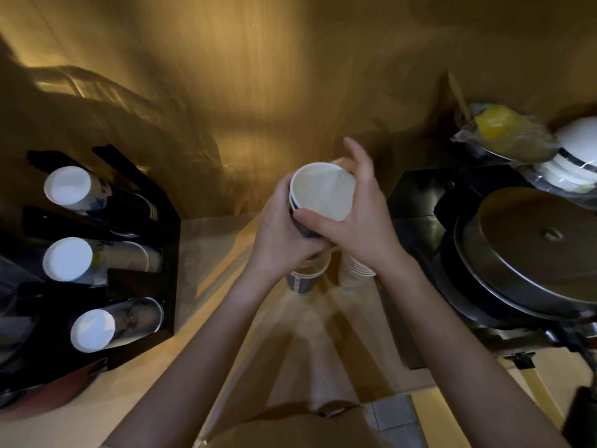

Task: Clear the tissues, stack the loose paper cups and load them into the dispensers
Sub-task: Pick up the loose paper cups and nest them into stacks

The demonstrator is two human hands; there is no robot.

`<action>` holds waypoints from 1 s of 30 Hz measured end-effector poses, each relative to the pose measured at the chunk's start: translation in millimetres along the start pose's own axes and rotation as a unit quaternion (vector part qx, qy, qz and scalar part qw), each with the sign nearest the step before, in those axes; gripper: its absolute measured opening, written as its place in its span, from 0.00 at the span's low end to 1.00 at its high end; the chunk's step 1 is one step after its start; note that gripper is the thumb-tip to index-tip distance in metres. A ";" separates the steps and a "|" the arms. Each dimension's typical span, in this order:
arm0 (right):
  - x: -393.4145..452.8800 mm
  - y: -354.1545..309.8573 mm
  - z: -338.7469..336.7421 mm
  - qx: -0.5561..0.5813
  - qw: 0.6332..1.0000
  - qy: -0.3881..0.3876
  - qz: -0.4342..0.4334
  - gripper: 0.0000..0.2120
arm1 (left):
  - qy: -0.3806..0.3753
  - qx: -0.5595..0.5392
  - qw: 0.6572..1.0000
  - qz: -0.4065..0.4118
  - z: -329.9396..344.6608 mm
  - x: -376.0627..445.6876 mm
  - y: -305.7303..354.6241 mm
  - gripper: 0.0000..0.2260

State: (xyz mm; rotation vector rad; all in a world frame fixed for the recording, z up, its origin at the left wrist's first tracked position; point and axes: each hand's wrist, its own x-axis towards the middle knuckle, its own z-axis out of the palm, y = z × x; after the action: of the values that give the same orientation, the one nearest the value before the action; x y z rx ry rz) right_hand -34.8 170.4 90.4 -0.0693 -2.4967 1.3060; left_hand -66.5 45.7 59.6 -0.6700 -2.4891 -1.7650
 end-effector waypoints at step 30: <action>-28.2 96.2 69.8 -0.186 0.962 -0.202 0.015 0.48 | -0.097 0.202 0.965 -0.135 26.8 -36.5 -84.4 0.48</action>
State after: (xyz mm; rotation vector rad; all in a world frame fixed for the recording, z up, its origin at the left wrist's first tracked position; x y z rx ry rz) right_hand -39.3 165.6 -31.6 0.0842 -3.0737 0.9132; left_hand -56.9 35.0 -35.2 -0.5130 -3.0703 -1.2255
